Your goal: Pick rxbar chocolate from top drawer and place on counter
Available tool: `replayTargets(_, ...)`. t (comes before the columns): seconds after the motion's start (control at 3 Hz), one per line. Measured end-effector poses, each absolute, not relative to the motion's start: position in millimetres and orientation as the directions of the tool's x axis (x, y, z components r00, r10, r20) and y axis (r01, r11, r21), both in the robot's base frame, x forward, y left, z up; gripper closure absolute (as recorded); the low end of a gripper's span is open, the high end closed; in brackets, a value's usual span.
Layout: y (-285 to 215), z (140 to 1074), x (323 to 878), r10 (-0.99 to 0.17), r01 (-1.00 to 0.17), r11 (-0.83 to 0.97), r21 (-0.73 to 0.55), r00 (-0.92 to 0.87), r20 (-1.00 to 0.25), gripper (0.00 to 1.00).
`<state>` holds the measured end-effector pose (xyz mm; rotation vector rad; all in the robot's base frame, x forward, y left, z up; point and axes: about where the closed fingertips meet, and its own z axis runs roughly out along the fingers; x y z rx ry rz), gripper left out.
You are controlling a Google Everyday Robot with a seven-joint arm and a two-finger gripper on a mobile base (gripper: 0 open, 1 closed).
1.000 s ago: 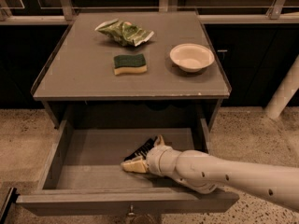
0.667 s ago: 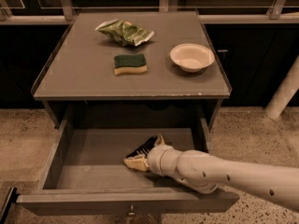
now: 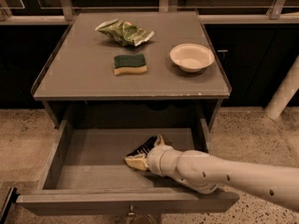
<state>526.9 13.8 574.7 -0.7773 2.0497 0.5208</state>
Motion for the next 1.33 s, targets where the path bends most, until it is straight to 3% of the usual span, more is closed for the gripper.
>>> replayTargets(0.33,14.1,582.4,527.1,-0.332,-0.691,0.719,0.075,-0.437,-0.836,1.00)
replayTargets(1.33,12.5,600.0,528.4,-0.312,-0.707,0.699,0.105,-0.434,-0.845,1.00)
